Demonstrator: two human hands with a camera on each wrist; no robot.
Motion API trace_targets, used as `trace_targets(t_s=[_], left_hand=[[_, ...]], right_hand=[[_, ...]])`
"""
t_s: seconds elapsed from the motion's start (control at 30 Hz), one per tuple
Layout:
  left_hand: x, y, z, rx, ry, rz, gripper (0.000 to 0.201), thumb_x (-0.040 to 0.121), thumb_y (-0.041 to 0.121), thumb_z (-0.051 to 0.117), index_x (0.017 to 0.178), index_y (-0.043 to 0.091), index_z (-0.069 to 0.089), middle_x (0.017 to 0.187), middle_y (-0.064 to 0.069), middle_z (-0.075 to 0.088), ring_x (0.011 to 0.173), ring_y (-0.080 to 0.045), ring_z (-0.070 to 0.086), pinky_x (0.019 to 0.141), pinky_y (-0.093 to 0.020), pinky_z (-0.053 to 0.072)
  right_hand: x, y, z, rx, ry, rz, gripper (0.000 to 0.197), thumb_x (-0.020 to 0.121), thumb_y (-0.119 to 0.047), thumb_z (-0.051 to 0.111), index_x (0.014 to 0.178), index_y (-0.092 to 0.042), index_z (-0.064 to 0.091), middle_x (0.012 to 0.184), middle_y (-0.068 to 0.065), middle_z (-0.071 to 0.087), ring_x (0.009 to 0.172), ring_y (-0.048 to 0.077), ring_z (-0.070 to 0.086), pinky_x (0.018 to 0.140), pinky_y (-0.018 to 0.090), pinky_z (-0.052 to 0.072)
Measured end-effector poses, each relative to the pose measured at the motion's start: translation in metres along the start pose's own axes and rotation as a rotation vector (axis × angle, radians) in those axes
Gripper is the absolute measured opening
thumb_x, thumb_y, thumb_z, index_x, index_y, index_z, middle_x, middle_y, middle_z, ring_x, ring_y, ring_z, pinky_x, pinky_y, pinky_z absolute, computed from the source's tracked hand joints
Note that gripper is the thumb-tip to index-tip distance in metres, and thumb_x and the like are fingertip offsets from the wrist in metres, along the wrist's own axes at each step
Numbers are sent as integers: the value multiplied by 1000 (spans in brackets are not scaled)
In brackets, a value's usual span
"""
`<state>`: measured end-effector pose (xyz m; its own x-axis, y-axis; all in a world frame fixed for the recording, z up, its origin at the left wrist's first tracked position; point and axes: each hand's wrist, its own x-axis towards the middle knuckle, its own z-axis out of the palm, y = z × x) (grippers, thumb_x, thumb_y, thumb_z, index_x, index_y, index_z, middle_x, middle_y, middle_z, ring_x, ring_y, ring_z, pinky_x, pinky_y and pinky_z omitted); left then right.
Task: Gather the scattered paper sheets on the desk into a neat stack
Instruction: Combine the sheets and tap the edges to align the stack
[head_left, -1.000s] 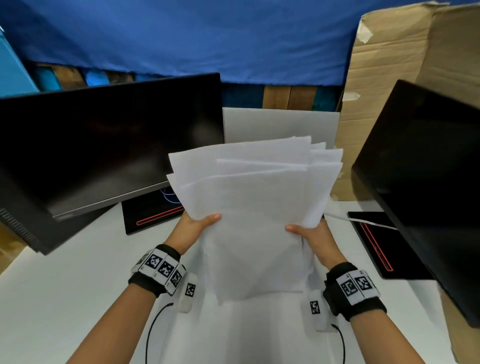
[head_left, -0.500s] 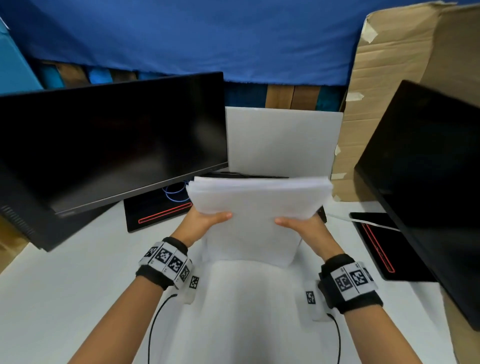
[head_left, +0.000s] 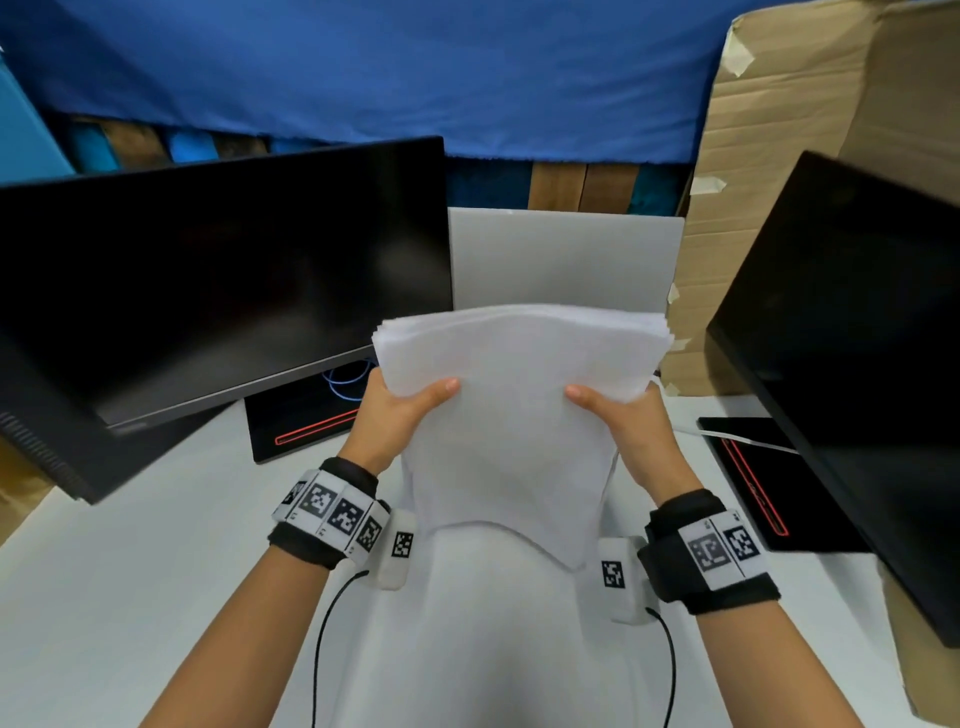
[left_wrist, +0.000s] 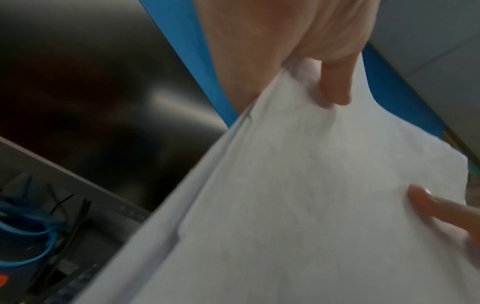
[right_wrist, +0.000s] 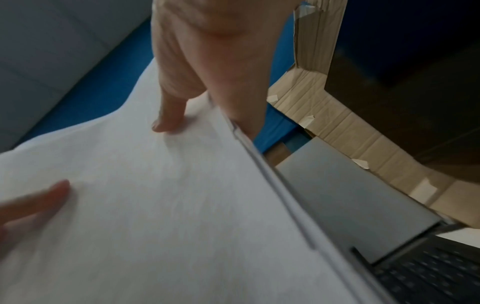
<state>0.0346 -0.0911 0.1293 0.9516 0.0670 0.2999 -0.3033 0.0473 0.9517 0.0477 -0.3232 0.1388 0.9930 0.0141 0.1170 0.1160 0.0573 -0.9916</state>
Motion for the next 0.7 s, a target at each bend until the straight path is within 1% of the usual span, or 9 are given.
trace_targets(t_s=[0.1, 0.17, 0.27, 0.37, 0.43, 0.5, 0.6, 0.63, 0.7], left_hand=[[5, 14, -5, -38, -43, 71, 29, 64, 15, 73, 88, 30, 66, 83, 21, 74, 82, 0, 69, 68, -15, 54], [6, 16, -9, -37, -65, 78, 28, 60, 27, 70, 87, 32, 70, 85, 18, 75, 83, -3, 69, 67, -18, 55], [4, 6, -11, -19, -30, 32, 34, 59, 34, 69, 92, 27, 66, 84, 17, 75, 81, -7, 70, 64, -21, 56], [3, -2, -10, -9, -10, 4, 30, 65, 28, 70, 93, 23, 65, 83, 19, 75, 81, -5, 70, 64, -18, 56], [3, -4, -10, 8, 2, 1, 20, 76, 12, 67, 93, 22, 64, 81, 22, 74, 80, -2, 70, 64, -15, 55], [3, -4, -9, 20, 7, 4, 21, 82, 3, 59, 93, 21, 63, 78, 23, 74, 78, -1, 69, 63, -14, 54], [3, -4, -6, 25, -4, 5, 22, 82, 3, 59, 93, 21, 64, 80, 21, 74, 79, -2, 70, 64, -16, 55], [3, -4, -4, 17, -11, 7, 22, 81, 3, 61, 93, 21, 64, 80, 21, 75, 79, -2, 70, 64, -16, 55], [2, -3, 1, 3, -36, 13, 22, 75, 7, 66, 92, 22, 65, 79, 18, 75, 78, -3, 70, 64, -17, 55]], right_hand=[[3, -14, -2, 34, 5, -41, 27, 74, -2, 70, 81, -27, 62, 86, -9, 66, 70, -4, 66, 65, 12, 54], [4, -17, -3, 30, 2, -35, 24, 73, -5, 71, 81, -26, 63, 86, -7, 67, 72, 0, 67, 65, 14, 55], [3, -14, -3, 20, 38, -12, 23, 73, -8, 72, 84, -26, 63, 89, -5, 68, 80, 8, 66, 72, 22, 56], [3, -14, -3, -24, 34, -1, 27, 72, -9, 73, 87, -28, 62, 93, -7, 66, 87, 12, 64, 71, 21, 55], [3, -19, -5, -94, 35, -1, 29, 72, -11, 74, 94, -24, 60, 96, -5, 65, 90, 13, 64, 66, 17, 55], [6, -30, -9, -305, 124, -58, 48, 69, -17, 77, 111, -18, 53, 106, 0, 61, 101, 19, 60, 70, 20, 51], [3, -61, -2, -809, 202, -345, 73, 69, -32, 76, 131, -19, 40, 128, 2, 53, 120, 20, 47, 95, 32, 40], [1, -70, 5, -975, 142, -432, 77, 69, -37, 74, 135, -20, 37, 134, 3, 50, 126, 22, 43, 102, 38, 34], [1, -81, 25, -1338, -114, -423, 76, 72, -43, 70, 136, -20, 36, 135, 6, 51, 127, 26, 44, 104, 43, 30]])
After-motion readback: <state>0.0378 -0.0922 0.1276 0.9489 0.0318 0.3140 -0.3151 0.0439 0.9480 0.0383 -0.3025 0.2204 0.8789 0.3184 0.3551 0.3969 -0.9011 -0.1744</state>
